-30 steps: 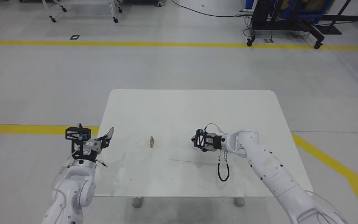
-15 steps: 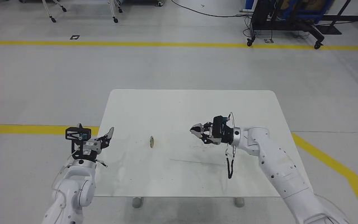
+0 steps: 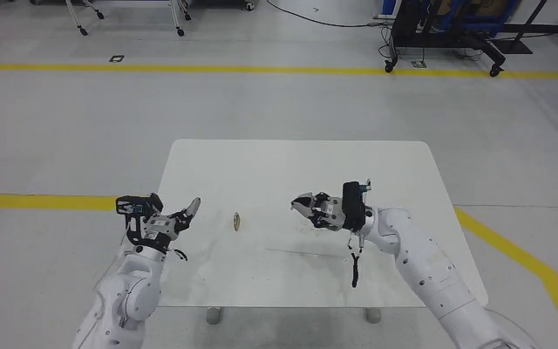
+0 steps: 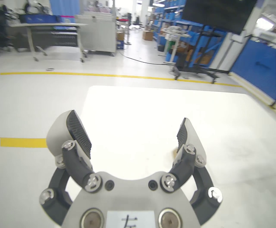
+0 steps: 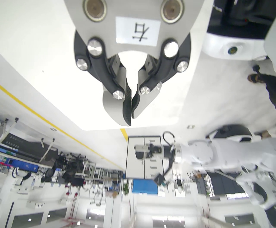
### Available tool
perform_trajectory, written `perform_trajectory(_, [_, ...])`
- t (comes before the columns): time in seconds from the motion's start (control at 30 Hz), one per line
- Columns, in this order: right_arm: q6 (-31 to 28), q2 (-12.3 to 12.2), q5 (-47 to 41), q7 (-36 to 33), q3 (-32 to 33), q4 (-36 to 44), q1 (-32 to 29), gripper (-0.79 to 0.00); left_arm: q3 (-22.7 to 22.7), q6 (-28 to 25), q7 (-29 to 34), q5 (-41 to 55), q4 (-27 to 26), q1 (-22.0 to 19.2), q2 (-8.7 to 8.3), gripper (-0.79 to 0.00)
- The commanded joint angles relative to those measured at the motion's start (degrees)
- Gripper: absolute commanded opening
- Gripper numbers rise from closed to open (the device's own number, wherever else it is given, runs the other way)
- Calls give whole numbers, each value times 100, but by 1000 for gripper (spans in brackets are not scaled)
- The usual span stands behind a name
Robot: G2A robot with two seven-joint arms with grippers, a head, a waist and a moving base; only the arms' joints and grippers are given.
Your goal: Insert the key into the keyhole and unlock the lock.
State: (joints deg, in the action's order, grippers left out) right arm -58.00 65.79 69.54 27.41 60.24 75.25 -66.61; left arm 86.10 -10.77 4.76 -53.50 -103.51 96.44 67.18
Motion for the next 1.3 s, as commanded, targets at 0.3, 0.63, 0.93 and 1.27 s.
perform_trajectory(0.3, [0, -113, -767, 1015, -244, -55, -194, -785, -572, -1362, 1500, 1908, -70, -389, 5, 0])
perform_trajectory(0.63, [18, -87, -1021, 984, -290, -8, -263, -785, -921, -1892, 1463, 3377, 289, -524, 62, 0])
perform_trajectory(0.93, [0, 39, -3285, 197, -911, -471, -173, -785, -1692, -3022, 2641, 6571, 1848, -1633, 189, 0])
perform_trajectory(1.27, [0, 16, -5318, -1430, -1232, -656, -41, -785, -2321, -3746, 3098, 6467, 2800, -2477, 324, -58])
